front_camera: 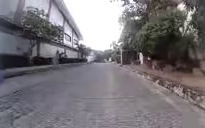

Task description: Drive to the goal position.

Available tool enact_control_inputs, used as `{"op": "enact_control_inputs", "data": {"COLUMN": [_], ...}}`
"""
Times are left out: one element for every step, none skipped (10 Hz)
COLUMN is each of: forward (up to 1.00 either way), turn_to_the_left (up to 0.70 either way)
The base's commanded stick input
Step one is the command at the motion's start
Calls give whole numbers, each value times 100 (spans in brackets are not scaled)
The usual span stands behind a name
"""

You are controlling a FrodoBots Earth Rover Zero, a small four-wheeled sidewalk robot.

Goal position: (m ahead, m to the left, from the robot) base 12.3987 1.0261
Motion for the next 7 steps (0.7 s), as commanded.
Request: {"op": "enact_control_inputs", "data": {"forward": [100, 100, 100, 100, 100, 100, 100], "turn_to_the_left": [0, 1, 2, 0, 19, 16, 19]}}
